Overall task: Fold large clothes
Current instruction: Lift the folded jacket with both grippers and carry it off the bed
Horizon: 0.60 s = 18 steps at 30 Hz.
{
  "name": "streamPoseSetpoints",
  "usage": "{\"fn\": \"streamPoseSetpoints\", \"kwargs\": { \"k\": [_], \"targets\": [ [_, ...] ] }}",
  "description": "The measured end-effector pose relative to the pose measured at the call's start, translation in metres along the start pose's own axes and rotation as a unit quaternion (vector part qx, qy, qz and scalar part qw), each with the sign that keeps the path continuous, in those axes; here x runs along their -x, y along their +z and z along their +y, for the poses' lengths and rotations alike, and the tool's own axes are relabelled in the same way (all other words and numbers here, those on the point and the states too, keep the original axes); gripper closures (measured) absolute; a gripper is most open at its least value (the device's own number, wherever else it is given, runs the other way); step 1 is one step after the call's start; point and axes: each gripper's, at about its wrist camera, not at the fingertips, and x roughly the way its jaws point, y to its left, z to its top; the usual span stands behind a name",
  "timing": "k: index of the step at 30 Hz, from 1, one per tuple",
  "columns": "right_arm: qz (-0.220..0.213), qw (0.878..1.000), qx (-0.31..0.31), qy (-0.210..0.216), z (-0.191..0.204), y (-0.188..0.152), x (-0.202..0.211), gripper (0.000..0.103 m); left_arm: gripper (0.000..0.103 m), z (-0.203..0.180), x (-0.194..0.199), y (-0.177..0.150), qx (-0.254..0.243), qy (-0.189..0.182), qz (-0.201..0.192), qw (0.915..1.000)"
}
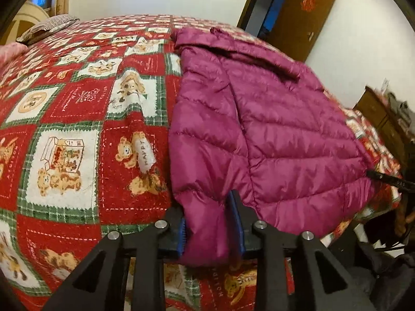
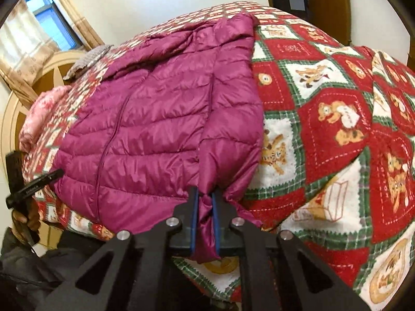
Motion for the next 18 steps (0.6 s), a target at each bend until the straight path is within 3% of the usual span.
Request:
{"fn": "streamPoseSetpoints", "kwargs": {
  "k": [3,10,18],
  "targets": [
    [-0.003,1.0,-0.01,0.014,0.0,0.003,0.004,0.093,0.099,-0.003,0.006,0.002,0.001,-0.012,-0.005,0.9999],
    [-0.057,0.997,-0.014,0.054,0.007,0.015,0.044,0.093,0.1,-0.011,0.046,0.018,-0.003,-0.088,-0.062,0.9942],
    [-0.082,0.993,-0.027,0.08,0.007,0.011,0.082,0.093,0.1,-0.027,0.095,0.021,-0.038,-0.173,-0.118,0.9771]
  ]
}}
